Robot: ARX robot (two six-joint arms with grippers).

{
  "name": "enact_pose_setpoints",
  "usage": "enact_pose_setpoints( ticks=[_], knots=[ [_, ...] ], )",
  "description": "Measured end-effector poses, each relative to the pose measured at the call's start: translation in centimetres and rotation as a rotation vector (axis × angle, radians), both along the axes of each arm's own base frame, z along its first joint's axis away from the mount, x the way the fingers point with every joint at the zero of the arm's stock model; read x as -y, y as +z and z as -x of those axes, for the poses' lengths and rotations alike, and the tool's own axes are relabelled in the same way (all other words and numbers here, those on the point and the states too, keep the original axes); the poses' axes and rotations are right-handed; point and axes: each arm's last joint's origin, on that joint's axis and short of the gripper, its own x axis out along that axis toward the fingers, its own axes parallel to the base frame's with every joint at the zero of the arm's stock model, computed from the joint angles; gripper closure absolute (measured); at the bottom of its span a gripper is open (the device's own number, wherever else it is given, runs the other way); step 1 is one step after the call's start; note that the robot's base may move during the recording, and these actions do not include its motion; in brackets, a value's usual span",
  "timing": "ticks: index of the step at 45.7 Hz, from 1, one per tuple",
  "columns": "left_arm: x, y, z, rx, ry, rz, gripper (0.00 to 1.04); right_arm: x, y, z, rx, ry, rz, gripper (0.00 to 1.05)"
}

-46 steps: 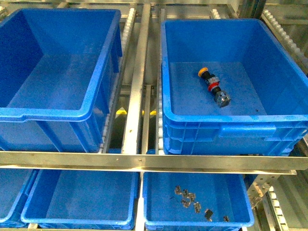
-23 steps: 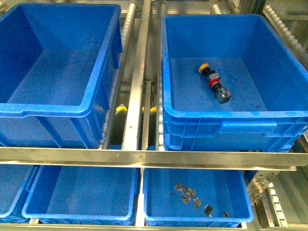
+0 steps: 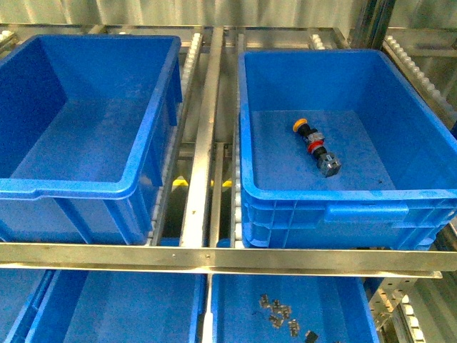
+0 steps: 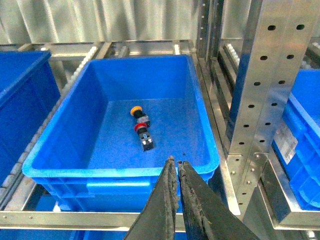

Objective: Pick red and yellow buttons and place in box

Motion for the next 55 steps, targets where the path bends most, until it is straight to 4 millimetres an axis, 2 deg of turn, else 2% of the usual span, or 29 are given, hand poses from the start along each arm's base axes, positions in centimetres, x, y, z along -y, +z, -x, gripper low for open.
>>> enact_pose_setpoints(
  ticks=[41, 46, 55],
  knots=[
    [0.0, 0.0, 0.0, 0.000, 0.000, 0.000, 0.08, 0.0, 0.2, 2.3, 0.009, 0.000, 0.000, 1.02],
    [0.0, 0.0, 0.0, 0.000, 0.000, 0.000, 0.08, 0.0, -0.1, 3.4, -0.003, 0.000, 0.000, 1.02],
    [0.0, 0.0, 0.0, 0.000, 0.000, 0.000, 0.08, 0.0, -0.1, 3.4, 0.005, 0.001, 0.000, 1.02]
  ],
)
